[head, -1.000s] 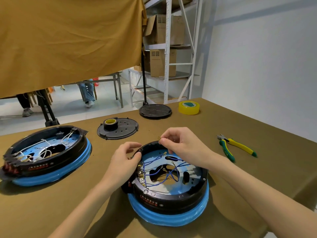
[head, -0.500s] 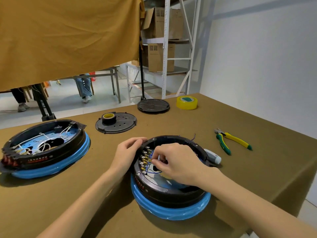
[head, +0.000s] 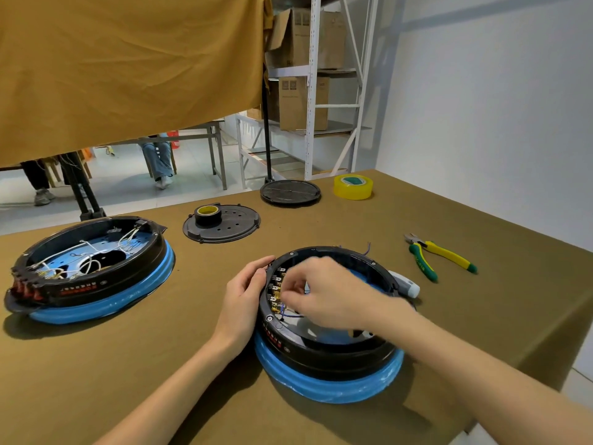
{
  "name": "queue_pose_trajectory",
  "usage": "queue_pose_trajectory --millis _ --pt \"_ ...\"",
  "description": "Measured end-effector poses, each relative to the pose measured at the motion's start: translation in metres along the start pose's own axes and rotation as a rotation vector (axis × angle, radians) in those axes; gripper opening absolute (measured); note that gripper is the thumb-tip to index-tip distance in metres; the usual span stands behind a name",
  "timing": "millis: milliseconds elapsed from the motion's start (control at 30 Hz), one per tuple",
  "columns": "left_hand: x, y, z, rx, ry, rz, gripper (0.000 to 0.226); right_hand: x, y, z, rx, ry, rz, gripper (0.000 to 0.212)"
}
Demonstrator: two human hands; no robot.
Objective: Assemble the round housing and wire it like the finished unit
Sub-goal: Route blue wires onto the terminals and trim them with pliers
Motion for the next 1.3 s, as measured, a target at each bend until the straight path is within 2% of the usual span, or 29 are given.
queue_pose_trajectory --millis 67,233,300,333,400,467,533,633,767,933,1167,1300 --pt "-0.001 0.000 0.000 0.010 0.003 0.024 0.030 -0.001 0.019 -0.008 0.011 0.004 -0.149 0.017" --pt "-0.001 -0.001 0.000 0.009 0.024 0.056 0.030 -0.017 0.060 -0.020 0.195 0.139 -0.436 0.012" --pt "-0.001 0.000 0.000 0.008 0.023 0.051 0.030 -0.012 0.063 -0.025 0.215 0.110 -0.554 0.013" --pt "-0.001 0.000 0.000 0.008 0.020 0.044 0.030 -0.005 0.059 -0.028 0.177 0.049 -0.627 0.015" --pt "-0.001 0.000 0.000 0.006 0.019 0.036 0.029 0.012 0.035 -0.029 -0.055 -0.146 -0.733 0.016" --pt "-0.003 0.000 0.000 0.003 0.023 0.029 0.029 0.019 0.001 -0.015 -0.333 -0.281 -0.615 0.017" --pt "-0.003 0.000 -0.001 0.002 0.019 0.022 0.030 0.023 -0.020 -0.002 -0.429 -0.315 -0.412 0.018" --pt "-0.004 0.000 0.000 0.006 0.022 0.027 0.031 0.030 -0.033 0.002 -0.383 -0.330 -0.275 0.020" --pt "0.000 -0.002 0.003 0.002 0.004 -0.016 0.037 0.034 -0.034 0.000 -0.352 -0.324 -0.285 0.023" --pt "0.004 -0.005 0.007 -0.041 -0.027 -0.102 0.062 0.035 -0.041 0.000 -0.440 -0.403 -0.382 0.022" --pt "-0.002 -0.006 0.010 -0.094 0.015 -0.210 0.075 0.036 -0.042 -0.001 -0.523 -0.477 -0.413 0.023" --pt "-0.004 -0.006 0.012 -0.185 0.003 -0.333 0.076 0.036 -0.044 -0.001 -0.544 -0.496 -0.411 0.023"
Point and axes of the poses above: each hand's wrist, its own z-axis away from the middle knuckle, its own y-axis out of the back of the hand, x = y × z, the point moved 10 cm from there along -z, towards the middle knuckle, and after that the axes turned 6 degrees about -y, right-handed, at the moved point
